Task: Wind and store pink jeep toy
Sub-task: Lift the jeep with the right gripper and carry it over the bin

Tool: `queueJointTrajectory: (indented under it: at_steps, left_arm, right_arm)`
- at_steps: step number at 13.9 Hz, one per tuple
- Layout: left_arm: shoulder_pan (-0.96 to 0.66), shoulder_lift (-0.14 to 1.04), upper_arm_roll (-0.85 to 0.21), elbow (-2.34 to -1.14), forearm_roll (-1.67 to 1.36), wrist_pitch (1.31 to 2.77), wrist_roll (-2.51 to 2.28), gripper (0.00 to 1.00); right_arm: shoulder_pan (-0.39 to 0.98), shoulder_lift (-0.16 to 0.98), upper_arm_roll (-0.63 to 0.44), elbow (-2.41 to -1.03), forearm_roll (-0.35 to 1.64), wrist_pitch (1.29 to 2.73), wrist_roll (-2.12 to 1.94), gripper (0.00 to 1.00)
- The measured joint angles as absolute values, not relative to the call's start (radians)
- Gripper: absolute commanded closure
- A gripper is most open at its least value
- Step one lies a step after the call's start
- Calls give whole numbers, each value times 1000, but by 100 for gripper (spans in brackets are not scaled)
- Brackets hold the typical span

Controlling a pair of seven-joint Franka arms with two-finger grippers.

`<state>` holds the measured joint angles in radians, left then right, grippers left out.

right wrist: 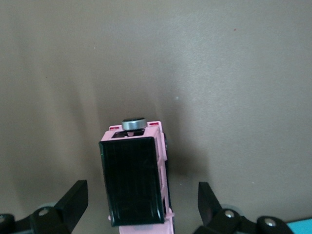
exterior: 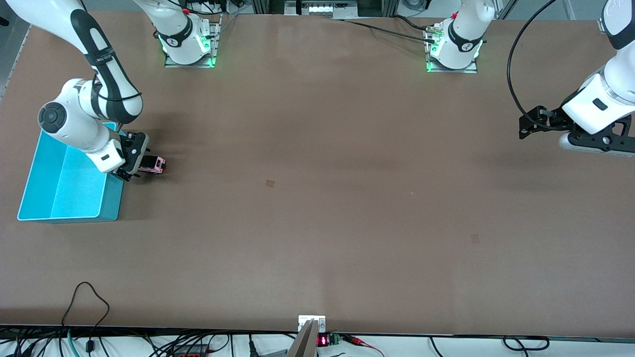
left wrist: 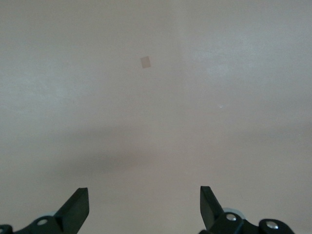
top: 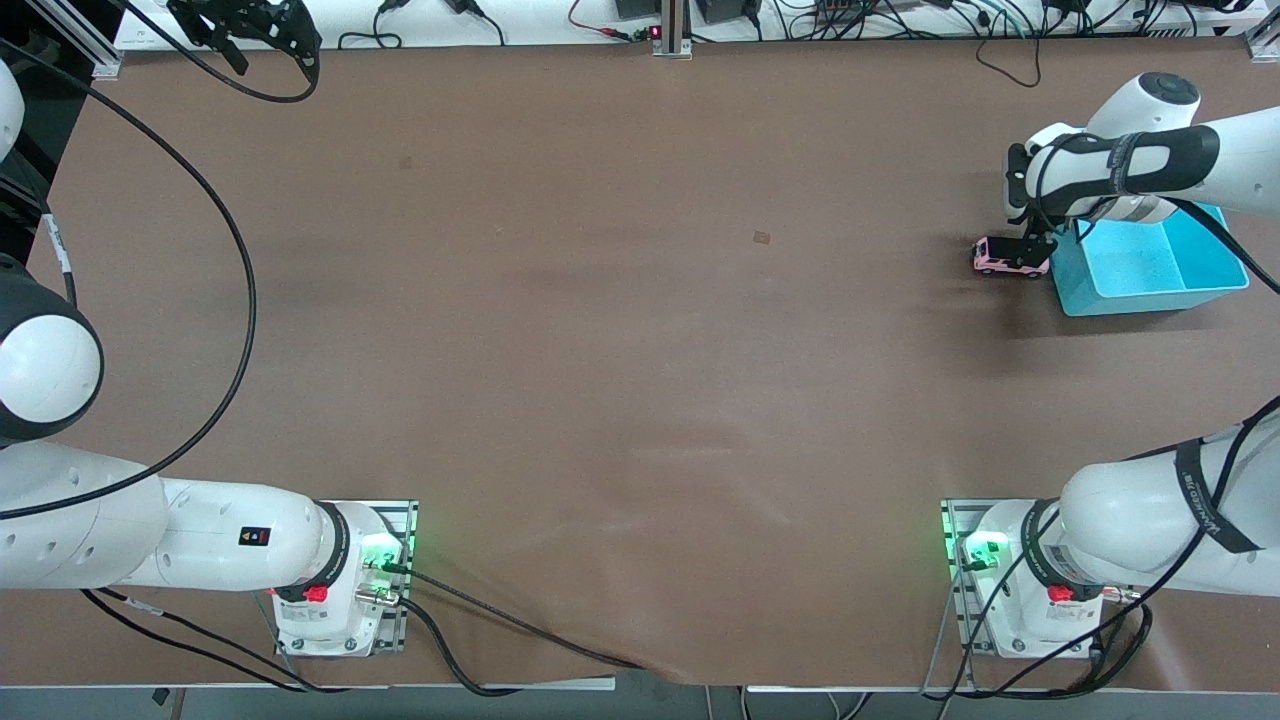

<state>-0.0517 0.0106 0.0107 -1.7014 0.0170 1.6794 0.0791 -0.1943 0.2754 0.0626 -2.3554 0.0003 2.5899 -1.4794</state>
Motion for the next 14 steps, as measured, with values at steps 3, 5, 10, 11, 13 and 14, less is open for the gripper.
queueJointTrajectory:
  at_steps: [3, 5, 10, 11, 13, 14]
  left_arm:
    - [-52, 10, 11, -1701, 17, 1679, 80, 0]
    - [-52, 10, 11, -1701, 17, 1679, 80, 0]
    - [-52, 10, 11, -1701, 17, 1677, 81, 0]
    - [-52, 10, 11, -1701, 17, 1676, 81, 0]
    - [-52, 10, 11, -1701, 17, 1673, 81, 0]
    - [-52, 10, 11, -1701, 17, 1672, 81, 0]
  right_arm:
    - [-194, 275, 63, -2376, 0, 2618, -1481, 89]
    - [-194, 275, 63, -2376, 0, 2619, -1484, 100]
    - [-194, 242, 68, -2368, 1, 2613, -1471, 100]
    - [-194, 228, 70, -2360, 1, 2599, -1448, 100]
    - [-191, 198, 75, -2331, 1, 2553, -1397, 100]
    - [-189, 186, 78, -2315, 2, 2534, -1371, 100]
